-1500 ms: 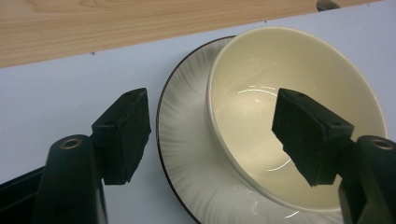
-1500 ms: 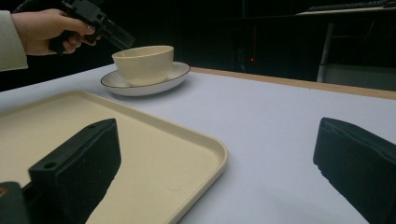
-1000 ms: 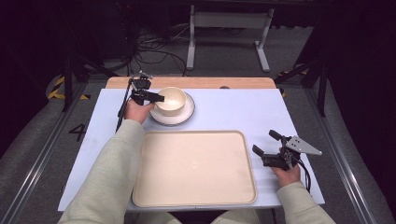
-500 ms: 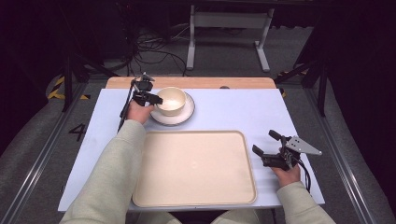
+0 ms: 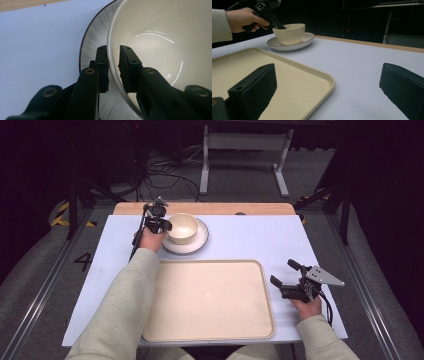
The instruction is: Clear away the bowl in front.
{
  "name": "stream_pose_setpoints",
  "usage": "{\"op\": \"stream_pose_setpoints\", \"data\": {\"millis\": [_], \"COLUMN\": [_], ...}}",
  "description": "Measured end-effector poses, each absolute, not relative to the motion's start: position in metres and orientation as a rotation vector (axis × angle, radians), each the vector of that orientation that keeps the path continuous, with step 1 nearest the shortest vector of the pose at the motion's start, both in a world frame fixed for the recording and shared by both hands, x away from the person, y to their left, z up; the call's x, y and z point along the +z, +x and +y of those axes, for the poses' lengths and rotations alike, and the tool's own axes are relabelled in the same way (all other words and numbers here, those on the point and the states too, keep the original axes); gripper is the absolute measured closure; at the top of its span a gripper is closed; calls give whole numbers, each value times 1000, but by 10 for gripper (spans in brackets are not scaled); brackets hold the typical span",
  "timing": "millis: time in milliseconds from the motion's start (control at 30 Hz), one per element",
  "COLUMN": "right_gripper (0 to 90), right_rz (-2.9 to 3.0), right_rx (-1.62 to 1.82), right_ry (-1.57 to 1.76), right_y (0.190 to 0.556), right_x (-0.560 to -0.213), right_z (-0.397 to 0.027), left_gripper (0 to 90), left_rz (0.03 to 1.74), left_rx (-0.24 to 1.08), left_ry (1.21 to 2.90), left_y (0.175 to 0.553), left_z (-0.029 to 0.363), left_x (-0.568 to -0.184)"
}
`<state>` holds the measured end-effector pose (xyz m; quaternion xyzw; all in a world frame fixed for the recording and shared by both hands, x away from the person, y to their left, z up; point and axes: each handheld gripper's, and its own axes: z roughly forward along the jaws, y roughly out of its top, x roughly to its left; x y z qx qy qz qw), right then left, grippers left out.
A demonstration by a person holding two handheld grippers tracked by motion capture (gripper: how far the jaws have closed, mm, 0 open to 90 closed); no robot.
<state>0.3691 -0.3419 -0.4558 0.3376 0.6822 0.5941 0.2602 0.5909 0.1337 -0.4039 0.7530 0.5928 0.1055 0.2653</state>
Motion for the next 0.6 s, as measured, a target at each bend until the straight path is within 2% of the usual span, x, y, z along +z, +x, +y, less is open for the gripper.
{"op": "stream_pose_setpoints", "data": {"millis": [200, 600], "right_gripper": [15, 16], "right_rz": [1848, 1853], "right_rx": [1611, 1609], "right_ry": [914, 913], "right_y": [369, 369], "right_x": [-456, -456], "right_z": [-342, -342], "left_gripper": [827, 832], "left_rz": [1643, 1671], "left_rx": [254, 223], "left_ry": [1985, 1941], "left_y": [592, 592], "left_z": [136, 139], "left_x": [-404, -401]}}
